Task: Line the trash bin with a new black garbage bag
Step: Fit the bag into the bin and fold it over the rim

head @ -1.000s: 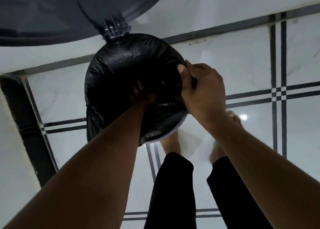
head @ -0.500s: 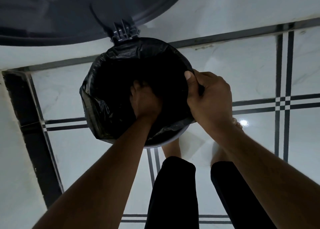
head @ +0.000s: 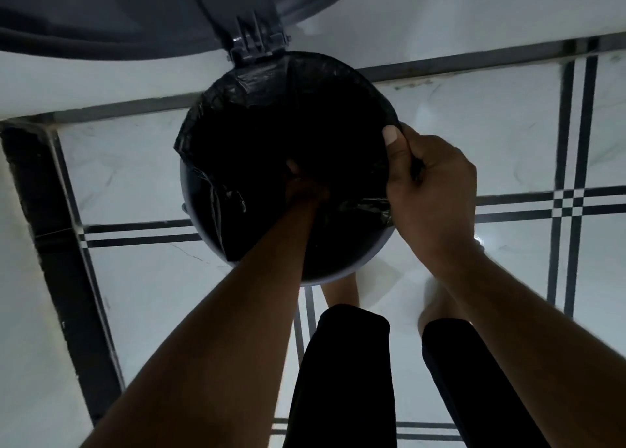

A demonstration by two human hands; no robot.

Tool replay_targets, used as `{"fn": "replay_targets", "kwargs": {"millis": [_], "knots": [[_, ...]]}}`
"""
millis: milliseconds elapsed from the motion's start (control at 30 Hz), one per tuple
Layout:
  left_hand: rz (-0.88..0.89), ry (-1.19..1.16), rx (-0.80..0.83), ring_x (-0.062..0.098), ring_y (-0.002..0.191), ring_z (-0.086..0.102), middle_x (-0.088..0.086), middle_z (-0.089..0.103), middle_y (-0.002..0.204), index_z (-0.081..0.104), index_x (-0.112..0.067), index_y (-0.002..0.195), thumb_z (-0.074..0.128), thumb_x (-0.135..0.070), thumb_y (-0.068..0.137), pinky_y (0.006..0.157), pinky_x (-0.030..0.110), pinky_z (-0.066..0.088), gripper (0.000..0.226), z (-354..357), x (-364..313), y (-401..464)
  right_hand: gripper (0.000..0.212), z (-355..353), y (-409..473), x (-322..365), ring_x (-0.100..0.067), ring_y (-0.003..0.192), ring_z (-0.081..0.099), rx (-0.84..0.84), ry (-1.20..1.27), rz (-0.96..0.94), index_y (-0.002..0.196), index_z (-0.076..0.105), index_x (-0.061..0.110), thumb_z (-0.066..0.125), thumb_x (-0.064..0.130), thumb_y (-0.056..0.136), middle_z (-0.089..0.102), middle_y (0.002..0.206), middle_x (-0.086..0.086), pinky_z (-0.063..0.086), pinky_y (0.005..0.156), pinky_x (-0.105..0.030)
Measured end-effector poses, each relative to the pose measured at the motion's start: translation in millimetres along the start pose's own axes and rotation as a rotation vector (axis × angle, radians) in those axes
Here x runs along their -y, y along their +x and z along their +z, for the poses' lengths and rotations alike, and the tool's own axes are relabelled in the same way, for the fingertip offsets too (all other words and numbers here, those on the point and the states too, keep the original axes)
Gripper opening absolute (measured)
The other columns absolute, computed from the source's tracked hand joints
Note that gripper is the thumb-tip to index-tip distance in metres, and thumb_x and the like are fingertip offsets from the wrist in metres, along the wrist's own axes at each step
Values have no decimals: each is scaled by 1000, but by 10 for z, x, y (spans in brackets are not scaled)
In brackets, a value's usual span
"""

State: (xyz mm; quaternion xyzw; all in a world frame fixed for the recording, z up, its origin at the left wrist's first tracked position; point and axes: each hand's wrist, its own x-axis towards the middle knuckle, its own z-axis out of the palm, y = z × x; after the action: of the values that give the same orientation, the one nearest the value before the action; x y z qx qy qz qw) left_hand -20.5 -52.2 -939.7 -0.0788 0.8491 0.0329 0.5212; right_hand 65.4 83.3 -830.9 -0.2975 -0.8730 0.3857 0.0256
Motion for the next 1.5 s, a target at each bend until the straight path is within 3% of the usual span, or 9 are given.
{"fn": "replay_targets", "kwargs": {"millis": [100, 200, 300, 467, 567, 767, 933, 1233, 1500], "knots": [[113, -239, -154, 39, 133, 61, 24, 63, 144, 63, -8, 143, 56, -27, 104, 104, 38, 50, 43, -306, 190, -685, 68, -192, -37, 203, -17, 102, 64, 147, -29, 168, 140, 69, 14, 42, 69, 110, 66, 96, 5, 56, 95, -37], [221, -314, -446, 26, 102, 72, 5, 76, 108, 72, -18, 109, 52, -32, 97, 82, 34, 55, 28, -388, 520, -1326, 94, -370, -142, 436, -23, 137, 58, 172, 4, 514, 162, 45, 15, 59, 80, 96, 61, 147, -6, 47, 106, -38], [123, -308, -758, 17, 104, 57, 2, 60, 117, 55, -14, 116, 62, -38, 95, 75, 36, 45, 33, -414, 817, -1824, 90, -471, -271, 638, -25, 114, 72, 245, 76, 868, 139, 60, 9, 77, 78, 83, 72, 127, -4, 56, 87, -38], [-229, -608, -445, 32, 105, 70, 5, 73, 108, 65, -11, 108, 67, -43, 91, 78, 33, 47, 36, -353, 1290, -1821, 26, -450, -385, 711, -18, 73, 81, 326, 254, 1087, 95, 71, 12, 79, 37, 96, 83, 96, -4, 66, 64, -33], [-231, -884, -361, 31, 78, 78, 4, 76, 76, 73, -14, 86, 65, -35, 89, 72, 41, 66, 22, -363, 1351, -1829, 24, -461, -359, 717, -14, 60, 79, 287, 260, 1091, 110, 74, 6, 72, 27, 97, 82, 91, -4, 57, 52, -25], [-304, -1317, -259, 33, 84, 82, 19, 80, 97, 74, 2, 104, 72, -5, 95, 75, 38, 68, 12, -435, 1452, -1966, 64, -499, -294, 777, -17, 65, 81, 217, 294, 1096, 103, 71, 9, 90, 66, 79, 82, 86, -5, 64, 56, -31], [-335, -1522, -50, 30, 80, 82, 22, 81, 99, 70, 5, 107, 53, 6, 105, 73, 34, 67, 16, -477, 1704, -2005, 29, -526, -211, 707, -22, 82, 79, 286, 415, 1176, 118, 67, 0, 67, 8, 90, 79, 113, -15, 62, 56, -30], [-296, -1181, 39, 27, 86, 76, 20, 76, 103, 68, 6, 114, 77, -2, 95, 73, 32, 67, 22, -507, 1922, -1724, 22, -684, -350, 490, -17, 40, 59, 427, -109, 924, 66, 59, 13, 65, 5, 86, 63, 59, -5, 41, 38, -18], [-355, -880, -66, 18, 72, 71, 7, 74, 77, 68, -9, 87, 80, -12, 94, 62, 31, 67, 14, -618, 1923, -1247, 5, -414, -286, 187, -31, 80, 75, 525, -397, 673, 83, 72, 15, 71, 19, 84, 76, 79, -5, 51, 61, -30]]}}
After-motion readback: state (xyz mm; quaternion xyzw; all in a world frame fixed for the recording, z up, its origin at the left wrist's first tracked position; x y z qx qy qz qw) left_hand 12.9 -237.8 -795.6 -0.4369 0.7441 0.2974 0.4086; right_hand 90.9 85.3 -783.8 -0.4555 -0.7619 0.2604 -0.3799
